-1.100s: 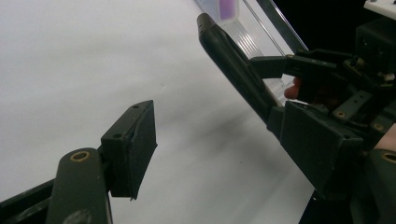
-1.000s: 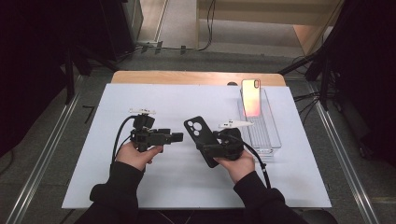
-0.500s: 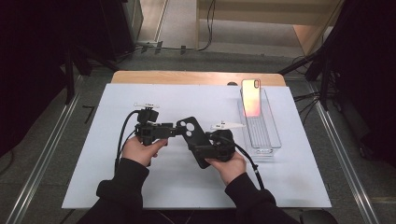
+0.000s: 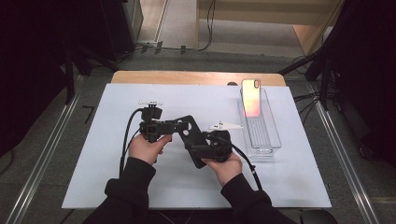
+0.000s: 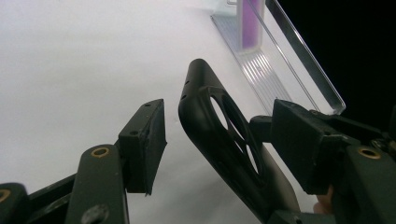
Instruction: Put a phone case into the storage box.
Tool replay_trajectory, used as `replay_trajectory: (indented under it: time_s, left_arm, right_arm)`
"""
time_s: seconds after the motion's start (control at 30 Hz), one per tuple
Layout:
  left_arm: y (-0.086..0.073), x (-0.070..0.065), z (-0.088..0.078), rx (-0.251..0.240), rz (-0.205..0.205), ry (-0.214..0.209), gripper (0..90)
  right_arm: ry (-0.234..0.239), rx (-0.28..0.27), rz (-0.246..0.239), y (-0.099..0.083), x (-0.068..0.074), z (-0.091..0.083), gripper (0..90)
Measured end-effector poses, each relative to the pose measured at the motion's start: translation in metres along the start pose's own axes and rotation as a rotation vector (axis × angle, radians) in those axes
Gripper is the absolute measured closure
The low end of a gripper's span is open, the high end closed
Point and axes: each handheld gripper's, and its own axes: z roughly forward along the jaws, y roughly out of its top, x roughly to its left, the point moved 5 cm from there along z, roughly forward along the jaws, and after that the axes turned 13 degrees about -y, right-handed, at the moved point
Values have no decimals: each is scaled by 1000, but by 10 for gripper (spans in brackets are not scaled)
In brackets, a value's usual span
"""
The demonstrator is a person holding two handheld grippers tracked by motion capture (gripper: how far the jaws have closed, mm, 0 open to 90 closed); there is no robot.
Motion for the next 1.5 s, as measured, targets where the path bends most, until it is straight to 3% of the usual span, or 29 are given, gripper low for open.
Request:
replay_trajectory:
  time_s: [0.1,0.17,0.27,0.37,0.43,0.73,0.87,0.97,1.1,1.37,1.5]
  left_arm:
    - [0,0,2,-6,-29,-1,434]
    - [0,-1,3,-16,-39,-11,526]
    - [0,-2,2,-42,-62,-43,667]
    - [1,-2,1,-62,-81,-82,752]
    - [1,-3,1,-61,-70,-85,766]
    - [1,-10,0,-69,-91,-136,826]
    - [3,-11,-1,-83,-119,-164,828]
    - [4,-14,-3,-82,-116,-177,830]
    - [6,-19,-7,-82,-93,-180,832]
    - [11,-26,-15,-98,-11,-138,831]
    - [11,-29,-17,-105,68,-105,830]
  right_arm:
    - [8,-12,-3,0,1,0,130]
    - [16,-25,-4,1,3,-1,130]
    - [19,-31,-5,1,5,-1,129]
    - [31,-42,-7,1,6,-1,128]
    - [33,-44,-11,1,6,-1,126]
    - [31,-45,-40,-1,9,4,117]
    - [40,-52,-46,1,8,2,114]
    - [30,-68,-87,3,8,0,108]
    - [54,-68,-124,9,8,-3,0]
    - [86,-19,-189,13,6,-14,0]
    - [106,-3,-202,13,2,-18,0]
